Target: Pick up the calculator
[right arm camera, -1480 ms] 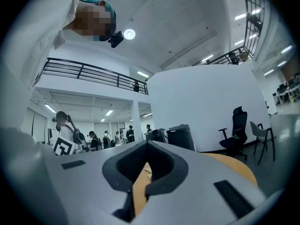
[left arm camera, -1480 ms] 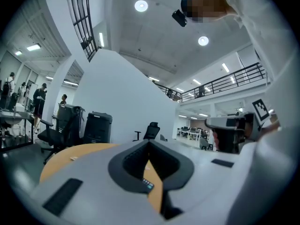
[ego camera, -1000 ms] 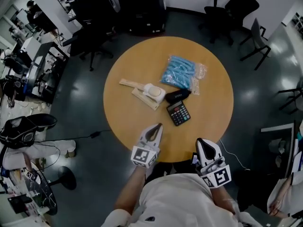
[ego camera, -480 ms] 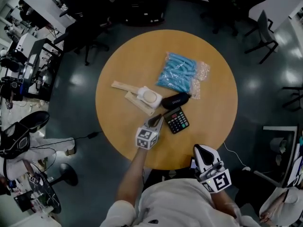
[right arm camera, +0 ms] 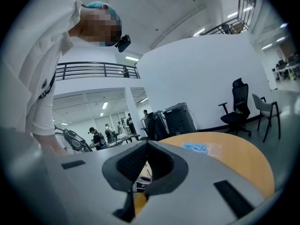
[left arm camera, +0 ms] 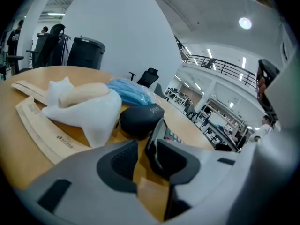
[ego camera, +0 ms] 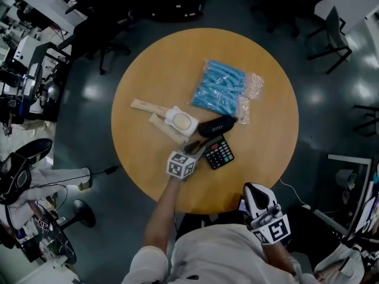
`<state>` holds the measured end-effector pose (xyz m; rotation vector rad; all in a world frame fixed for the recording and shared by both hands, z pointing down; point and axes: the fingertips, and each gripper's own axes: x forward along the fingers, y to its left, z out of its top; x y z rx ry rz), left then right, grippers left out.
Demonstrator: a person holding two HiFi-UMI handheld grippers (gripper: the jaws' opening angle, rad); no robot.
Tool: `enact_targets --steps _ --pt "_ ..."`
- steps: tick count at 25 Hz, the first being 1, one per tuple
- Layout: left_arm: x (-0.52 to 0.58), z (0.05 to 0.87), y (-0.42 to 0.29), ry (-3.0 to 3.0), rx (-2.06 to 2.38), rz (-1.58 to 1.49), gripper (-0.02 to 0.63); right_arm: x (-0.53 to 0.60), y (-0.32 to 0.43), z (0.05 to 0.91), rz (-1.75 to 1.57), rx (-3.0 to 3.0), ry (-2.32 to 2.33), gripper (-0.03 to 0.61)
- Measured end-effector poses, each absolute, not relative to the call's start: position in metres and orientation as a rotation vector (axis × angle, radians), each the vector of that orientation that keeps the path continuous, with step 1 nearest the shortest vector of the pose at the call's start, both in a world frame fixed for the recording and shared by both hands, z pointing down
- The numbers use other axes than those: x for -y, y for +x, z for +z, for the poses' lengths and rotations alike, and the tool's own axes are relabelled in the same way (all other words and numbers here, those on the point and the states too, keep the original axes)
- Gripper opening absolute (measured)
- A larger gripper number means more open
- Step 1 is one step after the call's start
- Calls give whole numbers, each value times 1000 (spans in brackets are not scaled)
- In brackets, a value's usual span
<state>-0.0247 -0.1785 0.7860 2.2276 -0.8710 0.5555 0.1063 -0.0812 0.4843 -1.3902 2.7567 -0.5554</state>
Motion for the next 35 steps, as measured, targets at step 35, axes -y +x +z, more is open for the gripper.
enact_targets --steps 35 --pt "116 719 -25 2277 957 378 41 45 104 462 -456 -2725 -1383 15"
